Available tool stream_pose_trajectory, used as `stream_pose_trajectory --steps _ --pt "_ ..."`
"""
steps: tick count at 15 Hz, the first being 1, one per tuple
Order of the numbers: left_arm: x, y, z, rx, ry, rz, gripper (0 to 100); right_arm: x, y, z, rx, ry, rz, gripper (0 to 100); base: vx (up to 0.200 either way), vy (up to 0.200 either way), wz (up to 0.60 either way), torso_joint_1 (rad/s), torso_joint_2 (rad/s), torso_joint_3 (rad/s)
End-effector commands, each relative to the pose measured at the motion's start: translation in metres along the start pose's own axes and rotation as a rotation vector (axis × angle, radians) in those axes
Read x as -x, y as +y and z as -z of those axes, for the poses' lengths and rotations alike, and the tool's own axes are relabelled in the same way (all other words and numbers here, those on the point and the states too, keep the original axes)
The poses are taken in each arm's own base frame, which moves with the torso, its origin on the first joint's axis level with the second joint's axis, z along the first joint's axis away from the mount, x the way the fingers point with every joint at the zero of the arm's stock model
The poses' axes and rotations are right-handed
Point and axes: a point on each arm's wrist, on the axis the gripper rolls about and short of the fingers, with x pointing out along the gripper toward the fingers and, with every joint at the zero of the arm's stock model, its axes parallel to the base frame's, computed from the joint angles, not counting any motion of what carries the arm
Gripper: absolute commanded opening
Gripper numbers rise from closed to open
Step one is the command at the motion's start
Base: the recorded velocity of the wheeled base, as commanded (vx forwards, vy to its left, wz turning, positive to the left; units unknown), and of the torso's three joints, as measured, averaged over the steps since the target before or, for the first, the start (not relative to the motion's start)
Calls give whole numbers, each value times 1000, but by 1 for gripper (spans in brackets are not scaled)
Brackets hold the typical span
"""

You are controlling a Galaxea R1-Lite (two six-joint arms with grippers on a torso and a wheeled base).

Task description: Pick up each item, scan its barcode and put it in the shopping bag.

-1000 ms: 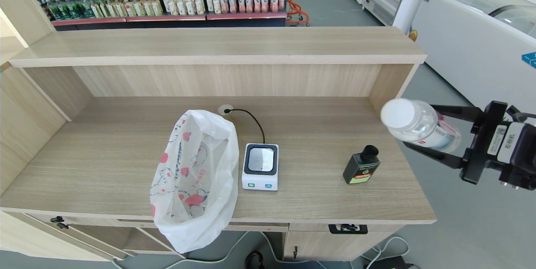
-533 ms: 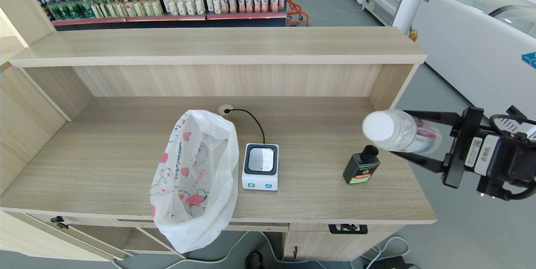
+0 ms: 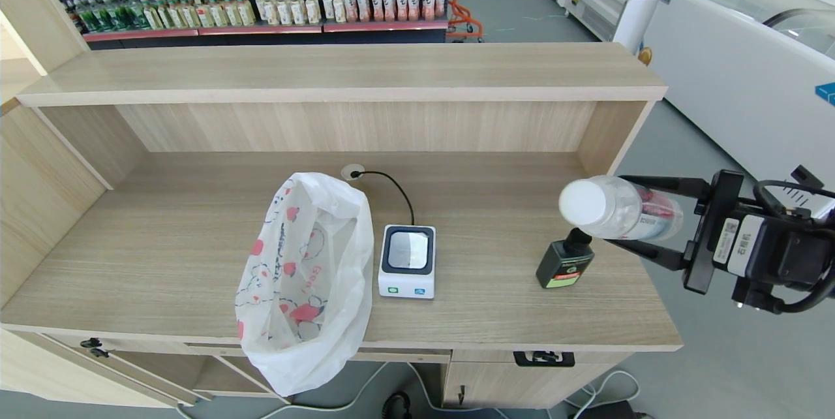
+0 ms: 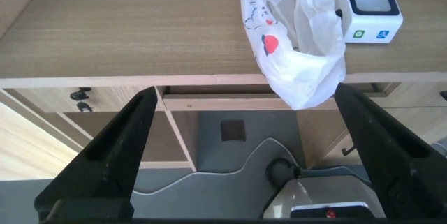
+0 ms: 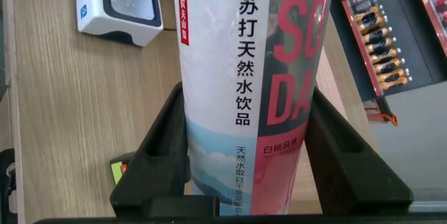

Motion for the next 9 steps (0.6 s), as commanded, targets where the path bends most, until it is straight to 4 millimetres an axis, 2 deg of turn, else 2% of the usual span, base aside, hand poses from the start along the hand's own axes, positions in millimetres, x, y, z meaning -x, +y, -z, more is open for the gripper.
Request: stream_pose_trajectory --steps 1,6,9 --pt "0 0 0 0 0 1 100 -2 1 0 -2 -8 -8 0 0 200 0 7 -2 -2" --pt "0 0 0 0 0 1 100 -10 4 1 -8 -22 -25 0 0 200 0 4 3 4" --pt "0 0 0 0 0 1 100 -27 6 16 5 -33 -2 0 0 200 0 -1 2 1"
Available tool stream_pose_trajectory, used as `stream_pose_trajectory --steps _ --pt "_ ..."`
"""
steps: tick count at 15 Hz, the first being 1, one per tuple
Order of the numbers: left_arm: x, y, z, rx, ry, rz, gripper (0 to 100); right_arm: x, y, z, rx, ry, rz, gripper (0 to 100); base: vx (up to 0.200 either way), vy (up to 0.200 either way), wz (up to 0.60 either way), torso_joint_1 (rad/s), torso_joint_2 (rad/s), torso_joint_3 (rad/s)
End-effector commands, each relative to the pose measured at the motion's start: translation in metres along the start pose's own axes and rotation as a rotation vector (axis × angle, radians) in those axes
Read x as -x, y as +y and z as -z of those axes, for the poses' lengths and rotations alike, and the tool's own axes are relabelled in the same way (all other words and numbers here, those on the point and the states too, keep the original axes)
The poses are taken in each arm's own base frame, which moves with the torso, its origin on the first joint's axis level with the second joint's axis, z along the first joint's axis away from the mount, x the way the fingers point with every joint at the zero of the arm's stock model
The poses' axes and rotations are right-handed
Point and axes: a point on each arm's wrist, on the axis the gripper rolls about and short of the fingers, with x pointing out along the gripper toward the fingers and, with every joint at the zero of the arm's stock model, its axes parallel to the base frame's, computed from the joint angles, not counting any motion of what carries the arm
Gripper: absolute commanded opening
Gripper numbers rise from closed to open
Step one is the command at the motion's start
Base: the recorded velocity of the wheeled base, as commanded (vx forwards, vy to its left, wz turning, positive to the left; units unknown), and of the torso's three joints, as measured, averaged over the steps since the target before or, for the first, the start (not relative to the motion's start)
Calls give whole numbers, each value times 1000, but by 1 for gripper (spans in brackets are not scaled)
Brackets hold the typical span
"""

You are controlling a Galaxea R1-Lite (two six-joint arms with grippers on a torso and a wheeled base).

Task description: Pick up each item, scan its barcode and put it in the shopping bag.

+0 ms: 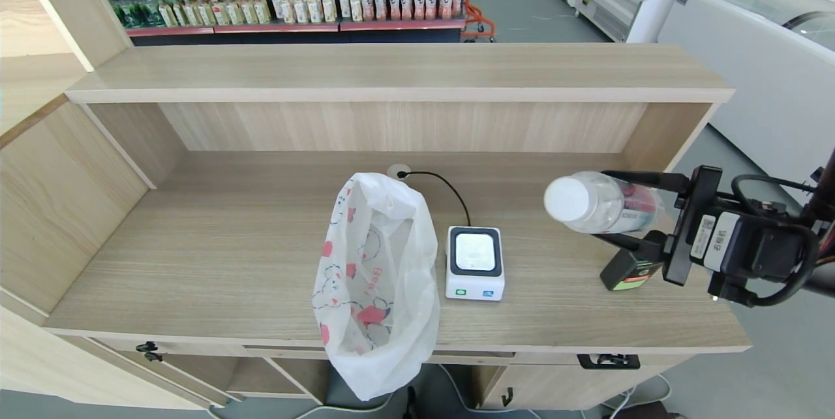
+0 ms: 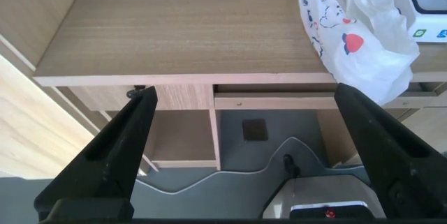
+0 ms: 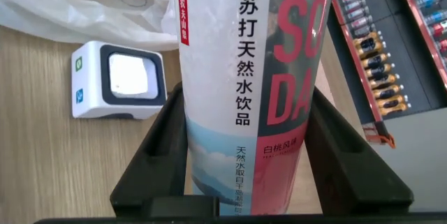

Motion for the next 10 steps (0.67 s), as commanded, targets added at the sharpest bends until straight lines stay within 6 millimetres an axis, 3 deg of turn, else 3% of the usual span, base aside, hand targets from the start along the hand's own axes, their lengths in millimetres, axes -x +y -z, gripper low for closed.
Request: stream_pose_trajectory --steps 1,5,10 --pt "0 0 0 0 0 0 100 -18 9 19 -18 0 -8 0 0 200 0 7 2 2" --pt "0 0 0 0 0 0 100 -34 17 36 -78 -13 -9 0 0 200 0 4 0 1" --pt "0 0 0 0 -2 0 100 -55 26 61 -98 -49 77 0 0 0 0 0 0 0"
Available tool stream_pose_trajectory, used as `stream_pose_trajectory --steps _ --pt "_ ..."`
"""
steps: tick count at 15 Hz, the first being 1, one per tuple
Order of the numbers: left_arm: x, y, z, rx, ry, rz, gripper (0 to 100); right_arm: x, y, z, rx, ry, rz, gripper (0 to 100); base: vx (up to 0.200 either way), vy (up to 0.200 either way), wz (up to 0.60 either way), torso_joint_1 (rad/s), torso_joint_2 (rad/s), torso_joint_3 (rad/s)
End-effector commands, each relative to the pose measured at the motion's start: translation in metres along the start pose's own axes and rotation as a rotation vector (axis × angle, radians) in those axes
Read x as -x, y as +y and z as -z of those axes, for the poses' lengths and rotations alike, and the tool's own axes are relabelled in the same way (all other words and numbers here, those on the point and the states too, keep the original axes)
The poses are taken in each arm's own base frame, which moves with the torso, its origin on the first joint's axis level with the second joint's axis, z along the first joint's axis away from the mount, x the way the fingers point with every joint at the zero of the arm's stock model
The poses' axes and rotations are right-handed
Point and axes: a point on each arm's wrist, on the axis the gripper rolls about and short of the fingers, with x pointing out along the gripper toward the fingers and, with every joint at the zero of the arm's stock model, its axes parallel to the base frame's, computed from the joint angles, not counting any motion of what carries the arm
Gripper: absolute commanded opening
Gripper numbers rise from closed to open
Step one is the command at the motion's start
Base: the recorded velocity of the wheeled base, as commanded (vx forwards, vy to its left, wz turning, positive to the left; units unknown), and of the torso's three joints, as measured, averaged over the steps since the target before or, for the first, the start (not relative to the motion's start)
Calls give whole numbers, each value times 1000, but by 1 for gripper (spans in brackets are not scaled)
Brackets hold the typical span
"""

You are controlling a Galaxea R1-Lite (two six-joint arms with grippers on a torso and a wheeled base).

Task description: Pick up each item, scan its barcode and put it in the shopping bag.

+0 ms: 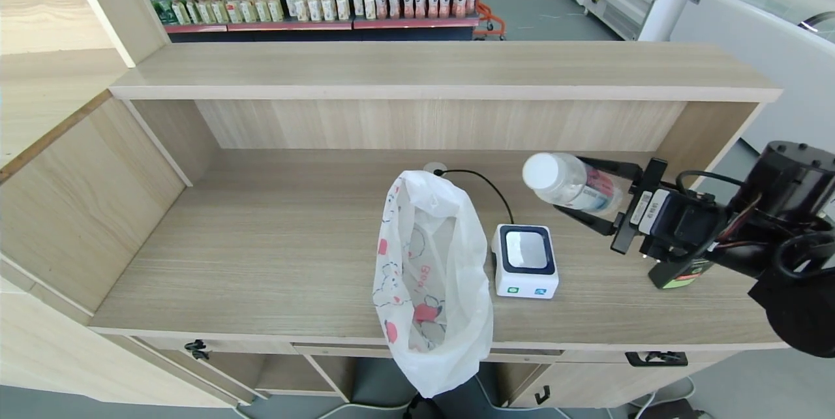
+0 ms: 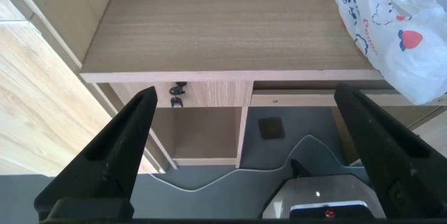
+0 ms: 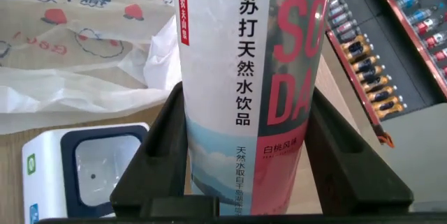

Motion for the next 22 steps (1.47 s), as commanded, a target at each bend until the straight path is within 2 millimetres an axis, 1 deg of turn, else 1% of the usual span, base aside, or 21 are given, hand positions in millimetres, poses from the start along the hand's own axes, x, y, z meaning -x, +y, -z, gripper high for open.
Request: stream_pose_trajectory --steps 1,2,4,8,9,11,14,17,22 --pt "0 0 0 0 -1 0 100 -14 17 22 -44 1 -13 0 0 0 0 0 0 0" --pt "0 0 0 0 0 0 100 -17 19 27 -41 -1 -6 0 0 0 0 0 0 0" --pt "0 0 0 0 -1 0 100 -24 29 37 -58 -23 -17 0 0 0 0 0 0 0" --pt "0 0 0 0 -1 0 100 -28 40 45 -60 -54 -39 0 0 0 0 0 0 0" --pt "0 0 0 0 0 0 100 -29 43 49 -55 -64 -41 0 0 0 0 0 0 0" --pt "0 0 0 0 0 0 100 -31 43 58 -44 -80 -39 0 0 0 0 0 0 0" --pt "0 0 0 0 0 0 100 -43 44 72 -28 -115 -42 0 0 0 0 0 0 0" --pt "0 0 0 0 0 0 100 -50 48 80 -34 -135 -56 0 0 0 0 0 0 0" --pt "0 0 0 0 0 0 100 -50 56 85 -47 -138 -76 0 0 0 0 0 0 0"
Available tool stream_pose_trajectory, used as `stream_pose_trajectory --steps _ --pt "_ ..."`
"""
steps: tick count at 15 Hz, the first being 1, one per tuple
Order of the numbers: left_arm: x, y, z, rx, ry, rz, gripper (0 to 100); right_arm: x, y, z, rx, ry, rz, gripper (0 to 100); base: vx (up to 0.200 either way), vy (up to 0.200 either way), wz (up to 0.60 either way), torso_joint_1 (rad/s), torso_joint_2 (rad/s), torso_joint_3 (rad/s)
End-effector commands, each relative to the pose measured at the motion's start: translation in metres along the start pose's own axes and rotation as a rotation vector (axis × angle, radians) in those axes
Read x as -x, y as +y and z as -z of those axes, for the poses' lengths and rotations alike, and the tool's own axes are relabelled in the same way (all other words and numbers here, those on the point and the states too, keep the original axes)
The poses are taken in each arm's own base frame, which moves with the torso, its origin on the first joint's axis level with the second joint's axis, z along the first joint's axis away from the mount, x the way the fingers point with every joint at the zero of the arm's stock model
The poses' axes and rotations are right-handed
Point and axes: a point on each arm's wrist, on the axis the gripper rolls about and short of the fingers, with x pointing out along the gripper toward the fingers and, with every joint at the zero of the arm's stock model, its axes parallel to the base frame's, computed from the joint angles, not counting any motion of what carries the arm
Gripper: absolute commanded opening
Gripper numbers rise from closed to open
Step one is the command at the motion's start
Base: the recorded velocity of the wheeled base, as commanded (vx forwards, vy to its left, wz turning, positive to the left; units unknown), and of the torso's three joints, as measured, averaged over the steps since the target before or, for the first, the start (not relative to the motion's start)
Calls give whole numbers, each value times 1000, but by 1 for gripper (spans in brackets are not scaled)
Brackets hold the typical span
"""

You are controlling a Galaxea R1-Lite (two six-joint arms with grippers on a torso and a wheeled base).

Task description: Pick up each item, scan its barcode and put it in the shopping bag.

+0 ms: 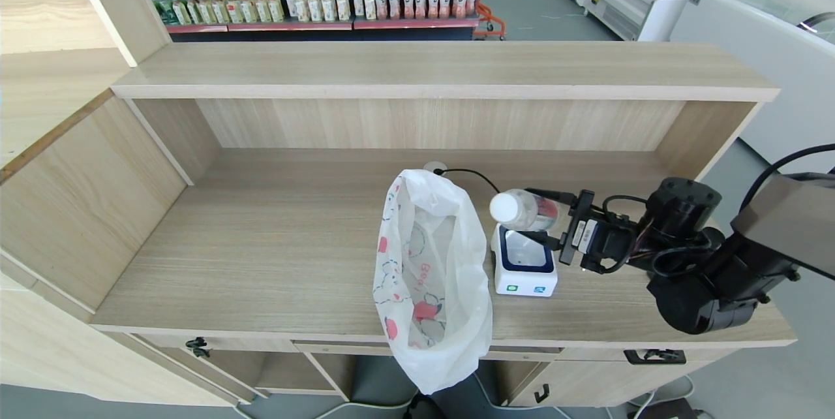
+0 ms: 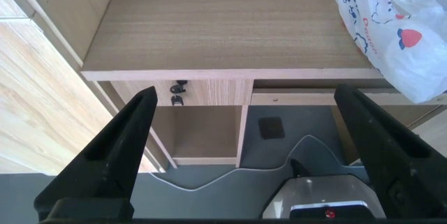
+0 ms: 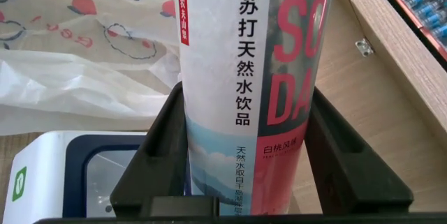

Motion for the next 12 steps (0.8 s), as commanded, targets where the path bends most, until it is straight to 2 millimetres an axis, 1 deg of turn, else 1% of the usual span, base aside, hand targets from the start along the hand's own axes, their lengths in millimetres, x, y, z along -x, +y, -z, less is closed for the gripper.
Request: stream_pose_trajectory --steps 1,5,7,12 --pt "0 0 0 0 0 0 100 -1 4 3 -6 2 -5 0 0 0 0 0 0 0" --pt "0 0 0 0 0 0 100 -8 2 11 6 -7 5 0 0 0 0 0 0 0" --pt "0 0 0 0 0 0 100 -12 5 15 2 -16 -1 0 0 0 0 0 0 0" --pt "0 0 0 0 0 0 100 -14 8 14 -4 -21 -7 0 0 0 0 0 0 0"
